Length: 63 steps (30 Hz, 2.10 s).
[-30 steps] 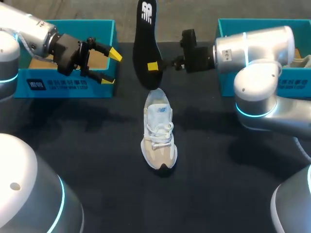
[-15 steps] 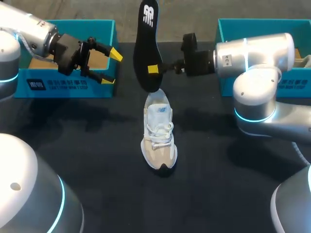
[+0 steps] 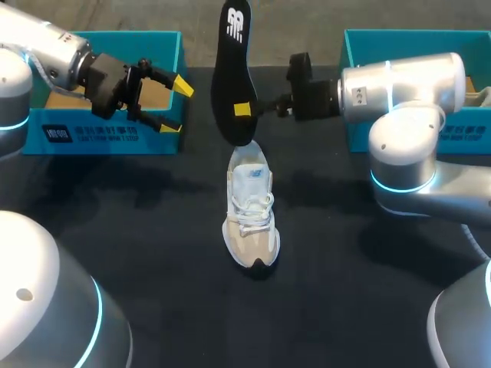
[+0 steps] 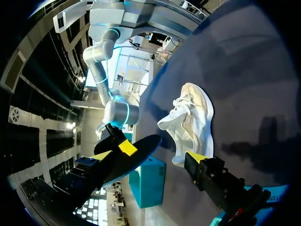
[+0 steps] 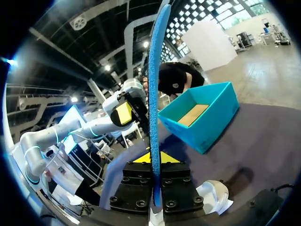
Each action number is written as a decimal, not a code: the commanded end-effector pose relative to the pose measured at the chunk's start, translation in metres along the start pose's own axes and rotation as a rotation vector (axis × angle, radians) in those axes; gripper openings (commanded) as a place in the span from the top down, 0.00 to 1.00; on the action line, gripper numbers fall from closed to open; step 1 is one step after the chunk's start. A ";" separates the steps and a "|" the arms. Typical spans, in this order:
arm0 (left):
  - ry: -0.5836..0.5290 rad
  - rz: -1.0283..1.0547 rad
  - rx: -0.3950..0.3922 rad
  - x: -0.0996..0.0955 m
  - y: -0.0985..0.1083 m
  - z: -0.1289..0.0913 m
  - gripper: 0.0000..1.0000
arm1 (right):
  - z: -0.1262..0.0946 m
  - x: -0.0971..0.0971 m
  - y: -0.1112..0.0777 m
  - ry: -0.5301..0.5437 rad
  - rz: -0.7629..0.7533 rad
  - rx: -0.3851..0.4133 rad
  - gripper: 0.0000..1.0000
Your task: Take the shoe out of the shoebox, open the shoe tongue, remove and reinsert the insole, then place the shoe into the shoebox
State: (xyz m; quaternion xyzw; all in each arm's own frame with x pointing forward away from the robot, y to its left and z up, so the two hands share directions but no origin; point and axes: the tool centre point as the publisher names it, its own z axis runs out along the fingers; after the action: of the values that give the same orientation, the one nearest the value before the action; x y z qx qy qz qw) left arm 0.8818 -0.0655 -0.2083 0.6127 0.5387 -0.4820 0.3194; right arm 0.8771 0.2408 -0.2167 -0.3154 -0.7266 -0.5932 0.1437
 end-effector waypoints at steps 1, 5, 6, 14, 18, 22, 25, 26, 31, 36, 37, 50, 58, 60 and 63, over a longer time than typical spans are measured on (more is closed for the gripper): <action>0.002 0.000 0.001 0.000 0.001 0.000 0.00 | 0.001 0.001 0.000 -0.005 0.001 0.000 1.00; 0.002 0.000 0.001 0.000 0.001 0.000 0.00 | 0.001 0.001 0.000 -0.005 0.001 0.000 1.00; 0.002 0.000 0.001 0.000 0.001 0.000 0.00 | 0.001 0.001 0.000 -0.005 0.001 0.000 1.00; 0.002 0.000 0.001 0.000 0.001 0.000 0.00 | 0.001 0.001 0.000 -0.005 0.001 0.000 1.00; 0.002 0.000 0.001 0.000 0.001 0.000 0.00 | 0.001 0.001 0.000 -0.005 0.001 0.000 1.00; -0.003 -0.002 -0.002 0.002 0.002 0.001 0.00 | 0.002 -0.006 -0.005 -0.007 -0.008 0.014 1.00; -0.012 -0.016 -0.003 0.007 0.006 0.001 0.00 | 0.001 -0.013 -0.009 -0.010 -0.023 0.023 1.00; -0.011 -0.027 -0.002 0.009 0.008 0.001 0.00 | 0.001 -0.015 -0.010 -0.004 -0.048 0.022 1.00; 0.003 -0.037 -0.014 0.018 0.014 0.001 0.00 | 0.000 -0.029 -0.014 -0.015 -0.083 0.040 1.00; 0.009 -0.049 -0.022 0.024 0.020 -0.001 0.00 | -0.002 -0.045 -0.017 -0.019 -0.085 0.041 1.00; 0.008 -0.050 -0.026 0.025 0.021 -0.001 0.00 | -0.002 -0.048 -0.018 -0.017 -0.089 0.036 1.00; 0.005 -0.079 -0.042 0.040 0.035 0.001 0.00 | 0.006 -0.067 -0.036 0.023 -0.117 0.026 1.00; 0.001 -0.097 -0.038 0.046 0.041 0.008 0.00 | 0.007 -0.069 -0.043 0.035 -0.112 0.017 1.00; -0.001 -0.097 -0.040 0.045 0.041 0.010 0.00 | 0.006 -0.069 -0.043 0.034 -0.111 0.011 1.00; 0.003 -0.097 -0.035 0.044 0.040 0.015 0.00 | 0.003 -0.068 -0.042 0.031 -0.117 -0.003 1.00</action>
State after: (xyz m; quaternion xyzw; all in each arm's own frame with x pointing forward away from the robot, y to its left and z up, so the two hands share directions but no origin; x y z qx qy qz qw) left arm 0.9136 -0.0681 -0.2576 0.5794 0.5767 -0.4870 0.3074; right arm 0.9055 0.2210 -0.2904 -0.2630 -0.7427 -0.6033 0.1237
